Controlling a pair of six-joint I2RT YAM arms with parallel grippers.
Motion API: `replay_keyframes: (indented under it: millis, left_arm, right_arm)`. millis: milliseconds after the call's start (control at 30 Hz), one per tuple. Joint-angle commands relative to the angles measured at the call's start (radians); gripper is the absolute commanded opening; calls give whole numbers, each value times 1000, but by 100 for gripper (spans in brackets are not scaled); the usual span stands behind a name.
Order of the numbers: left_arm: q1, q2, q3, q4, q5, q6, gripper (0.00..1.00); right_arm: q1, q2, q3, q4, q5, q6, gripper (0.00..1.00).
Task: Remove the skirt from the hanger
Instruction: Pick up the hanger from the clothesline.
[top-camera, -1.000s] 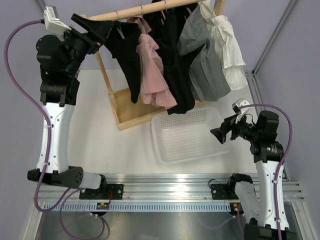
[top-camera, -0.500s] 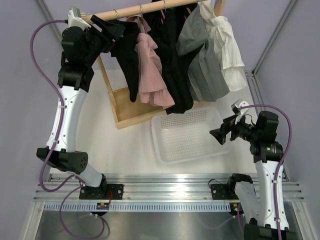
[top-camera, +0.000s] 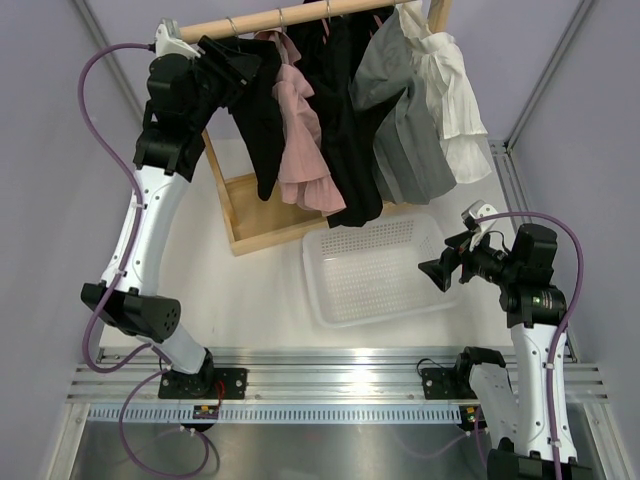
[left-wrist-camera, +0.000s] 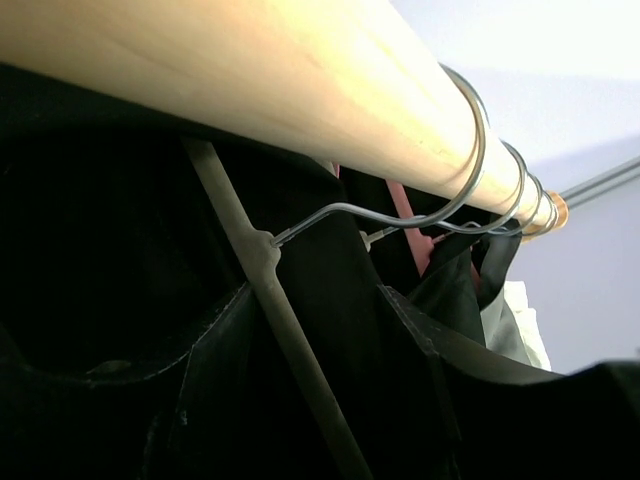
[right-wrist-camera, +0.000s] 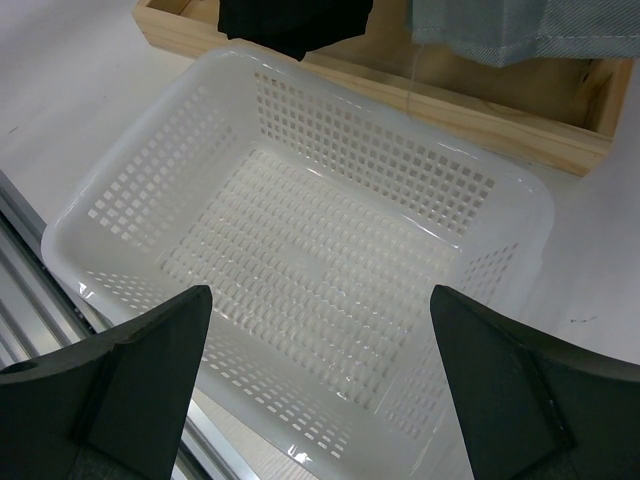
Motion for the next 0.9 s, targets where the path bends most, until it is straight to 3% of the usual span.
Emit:
replay_keyframes:
  millis: [0, 167, 300, 467, 500, 867]
  left_arm:
    - [-23, 49, 23, -15, -46, -11, 55]
    - [-27, 42, -22, -15, -113, 0, 54]
    - [-26, 36, -41, -4, -124, 6, 47]
    - [-27, 31, -49, -2, -121, 11, 15]
    - [-27, 31, -55, -1, -118, 12, 13]
    - [-24, -6, -70, 42, -82, 11, 3]
  right_arm:
    - [-4, -18, 0, 14, -22, -18, 99]
    - [-4, -25, 2, 11, -26, -21, 99]
    - [-4, -27, 3, 8, -31, -23, 99]
    - [-4, -35, 3, 4, -31, -28, 99]
    - [-4, -36, 5, 2, -31, -28, 99]
    - [-4, -41, 6, -1, -31, -31, 100]
